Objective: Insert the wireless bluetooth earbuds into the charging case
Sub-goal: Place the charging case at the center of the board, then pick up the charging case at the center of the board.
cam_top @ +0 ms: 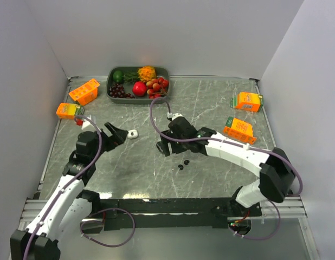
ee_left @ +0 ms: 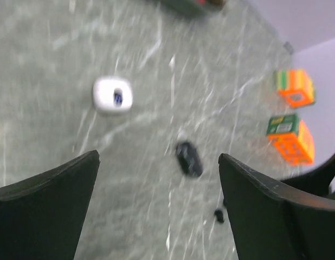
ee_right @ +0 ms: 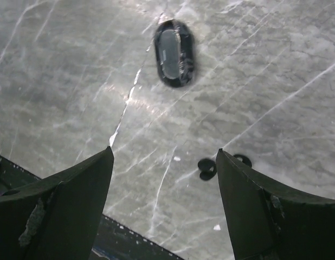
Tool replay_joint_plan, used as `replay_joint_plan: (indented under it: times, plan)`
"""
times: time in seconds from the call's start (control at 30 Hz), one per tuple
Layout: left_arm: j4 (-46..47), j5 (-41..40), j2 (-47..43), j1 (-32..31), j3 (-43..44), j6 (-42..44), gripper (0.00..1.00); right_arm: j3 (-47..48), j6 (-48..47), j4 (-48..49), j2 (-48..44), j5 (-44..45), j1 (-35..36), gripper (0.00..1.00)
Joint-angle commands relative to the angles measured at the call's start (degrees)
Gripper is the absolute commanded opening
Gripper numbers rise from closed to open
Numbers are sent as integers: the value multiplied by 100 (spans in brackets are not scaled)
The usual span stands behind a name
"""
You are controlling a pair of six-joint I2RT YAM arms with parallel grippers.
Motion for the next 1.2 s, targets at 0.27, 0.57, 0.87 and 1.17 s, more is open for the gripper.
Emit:
replay_joint_plan:
  times: [0.27,0.57,0.87,1.17]
  plan:
    - [-667,90,45,-300,191,-156,96,1139,-499,529,1626,-858,-348,87]
    - [-474,257,-360,-318,42,-94,96,1870,-833,107,2611,-304,-348,84]
    - [-676,73,-597,-327,42,-51,97,2213,-992,19,3138,-75,-348,76]
    - [-791,47,-597,-327,130,81,97,1660,-1053,370,2946,-120,-102,73]
